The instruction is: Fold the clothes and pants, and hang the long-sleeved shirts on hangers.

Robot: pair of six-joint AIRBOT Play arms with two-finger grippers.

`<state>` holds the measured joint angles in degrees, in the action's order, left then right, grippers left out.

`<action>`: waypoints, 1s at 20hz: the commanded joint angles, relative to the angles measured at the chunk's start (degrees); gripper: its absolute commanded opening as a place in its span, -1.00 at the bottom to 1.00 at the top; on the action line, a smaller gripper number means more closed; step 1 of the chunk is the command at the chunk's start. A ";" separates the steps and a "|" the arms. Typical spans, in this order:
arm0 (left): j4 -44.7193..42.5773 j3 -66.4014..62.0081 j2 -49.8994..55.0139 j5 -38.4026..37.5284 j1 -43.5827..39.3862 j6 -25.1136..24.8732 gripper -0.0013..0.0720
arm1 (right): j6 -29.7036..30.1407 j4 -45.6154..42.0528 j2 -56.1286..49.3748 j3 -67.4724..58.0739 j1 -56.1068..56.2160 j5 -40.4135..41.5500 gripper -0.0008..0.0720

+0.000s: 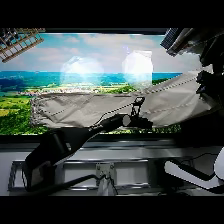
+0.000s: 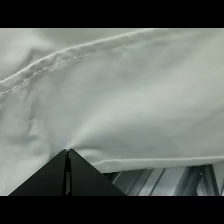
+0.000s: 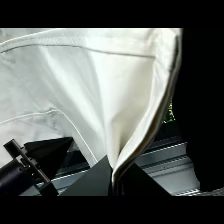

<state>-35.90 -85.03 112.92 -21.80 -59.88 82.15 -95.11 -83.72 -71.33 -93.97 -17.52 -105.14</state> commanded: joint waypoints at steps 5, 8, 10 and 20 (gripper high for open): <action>1.88 -1.29 -5.01 -17.97 7.30 -6.64 -0.95 | -0.02 0.50 -0.07 0.00 3.45 1.25 -0.93; 0.83 -1.01 -12.57 -25.94 15.02 -13.60 -0.94 | -0.26 0.52 -0.61 0.22 9.27 1.07 -0.93; 0.81 1.55 -18.58 -26.69 20.65 -17.05 -0.95 | -1.60 0.52 -1.31 1.01 13.60 1.42 -0.93; 0.83 36.35 -56.24 -28.24 42.18 -16.52 -0.94 | -9.90 2.97 -8.70 1.77 38.29 12.79 -0.93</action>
<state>-35.07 -57.43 67.51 -49.71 -22.48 65.73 -102.17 -81.32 -77.45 -92.25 14.46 -95.85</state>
